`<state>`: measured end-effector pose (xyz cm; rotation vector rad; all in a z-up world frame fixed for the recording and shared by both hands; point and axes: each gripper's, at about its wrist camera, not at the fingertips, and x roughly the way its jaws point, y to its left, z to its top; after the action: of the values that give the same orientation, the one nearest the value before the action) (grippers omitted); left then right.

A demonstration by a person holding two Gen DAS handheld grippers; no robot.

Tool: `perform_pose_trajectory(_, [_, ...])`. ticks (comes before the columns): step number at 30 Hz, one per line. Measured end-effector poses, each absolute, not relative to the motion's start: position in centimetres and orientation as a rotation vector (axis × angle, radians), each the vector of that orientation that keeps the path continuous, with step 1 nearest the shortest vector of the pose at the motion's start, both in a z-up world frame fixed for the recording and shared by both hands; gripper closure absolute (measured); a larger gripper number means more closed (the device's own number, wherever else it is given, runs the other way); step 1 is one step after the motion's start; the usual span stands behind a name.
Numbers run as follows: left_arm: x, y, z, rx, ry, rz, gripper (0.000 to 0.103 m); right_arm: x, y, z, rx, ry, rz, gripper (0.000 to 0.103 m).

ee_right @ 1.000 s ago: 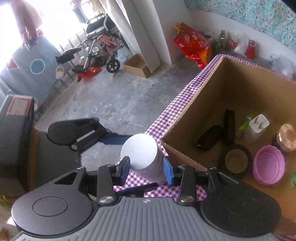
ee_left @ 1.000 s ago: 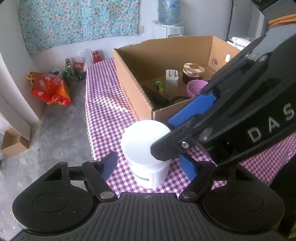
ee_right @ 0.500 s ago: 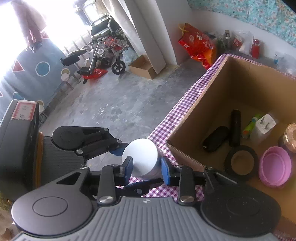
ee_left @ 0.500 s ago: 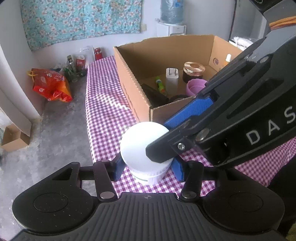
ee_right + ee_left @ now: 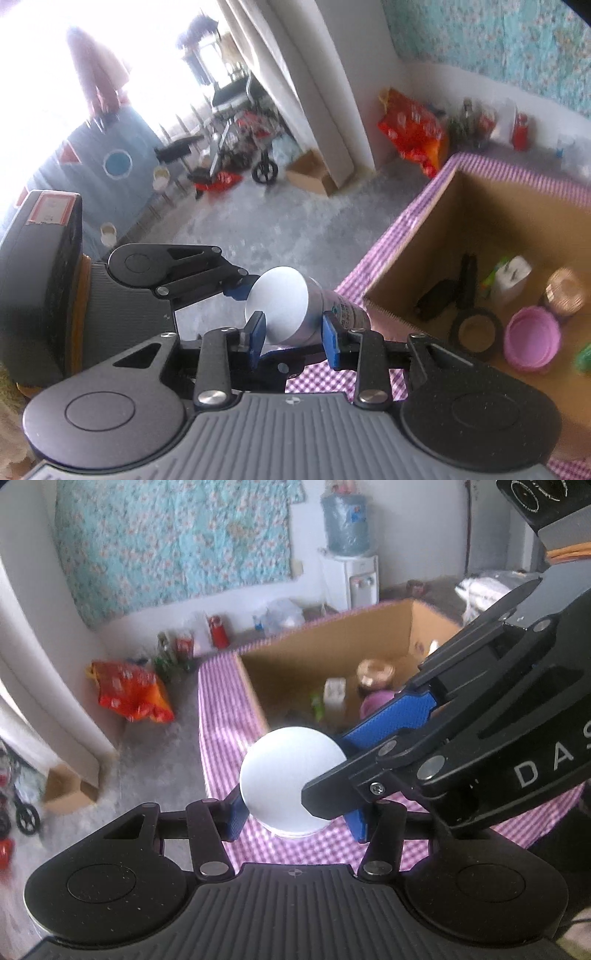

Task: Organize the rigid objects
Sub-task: 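Lift the white jar with the right tool and carry it over the box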

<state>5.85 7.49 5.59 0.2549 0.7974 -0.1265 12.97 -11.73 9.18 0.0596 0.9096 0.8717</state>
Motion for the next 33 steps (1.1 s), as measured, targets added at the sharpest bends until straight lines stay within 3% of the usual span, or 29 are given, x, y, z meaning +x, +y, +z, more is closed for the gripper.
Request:
perform_pose_trajectory(8, [8.2,2.6,9.8,0.318,0.710,-0.199,0.050,13.1,-17.8,14.2,0.083,0.801,0.814,0.067])
perform_pose_trajectory(15, [13.1,-2.0,9.3,0.278,0.704,-0.341,0.050,14.5,-24.2,15.0,0.075,0.768,0.684,0.067])
perform_pose_trajectory(33, [20.5,-6.0,-0.1,0.186,0.909,-0.493,0.050,21.4,-31.2,5.0,0.113,0.989,0.548,0.067])
